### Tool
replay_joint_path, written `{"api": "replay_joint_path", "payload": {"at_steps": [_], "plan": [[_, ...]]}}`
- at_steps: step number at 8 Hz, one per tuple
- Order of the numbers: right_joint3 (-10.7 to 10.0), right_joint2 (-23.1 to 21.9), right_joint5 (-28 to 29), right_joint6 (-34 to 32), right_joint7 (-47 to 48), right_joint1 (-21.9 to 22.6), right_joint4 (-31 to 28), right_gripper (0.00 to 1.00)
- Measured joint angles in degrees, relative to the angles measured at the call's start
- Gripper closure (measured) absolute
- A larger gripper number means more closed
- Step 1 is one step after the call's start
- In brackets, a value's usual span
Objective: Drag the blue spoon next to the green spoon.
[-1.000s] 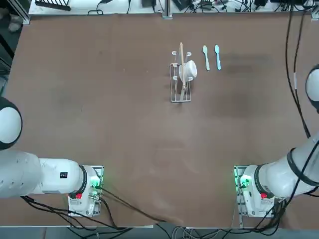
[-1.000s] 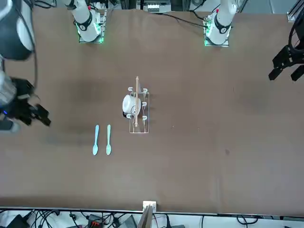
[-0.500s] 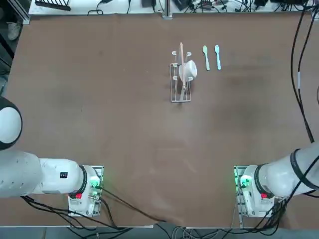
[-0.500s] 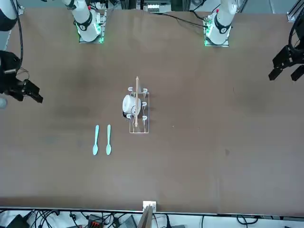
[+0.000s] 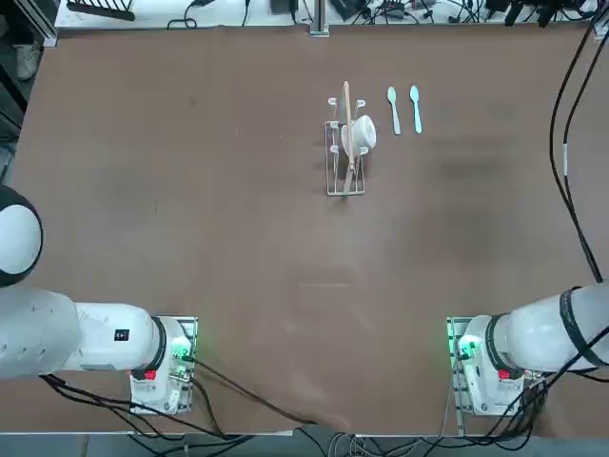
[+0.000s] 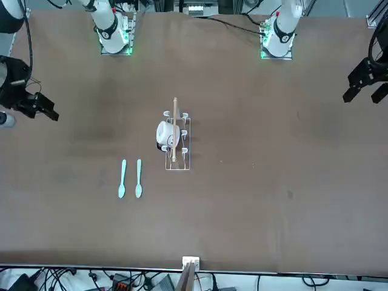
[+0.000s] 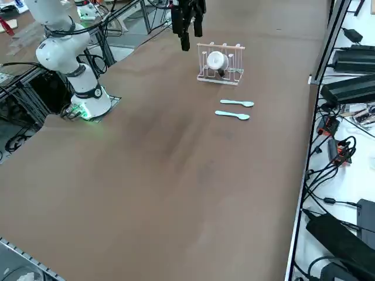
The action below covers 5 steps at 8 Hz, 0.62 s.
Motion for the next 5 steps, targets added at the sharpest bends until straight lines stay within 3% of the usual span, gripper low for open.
{"api": "replay_joint_path", "payload": {"at_steps": [5], "plan": [[0.11,-0.11,0.00,-2.86,0.00,-1.44,1.76,0.00]]}}
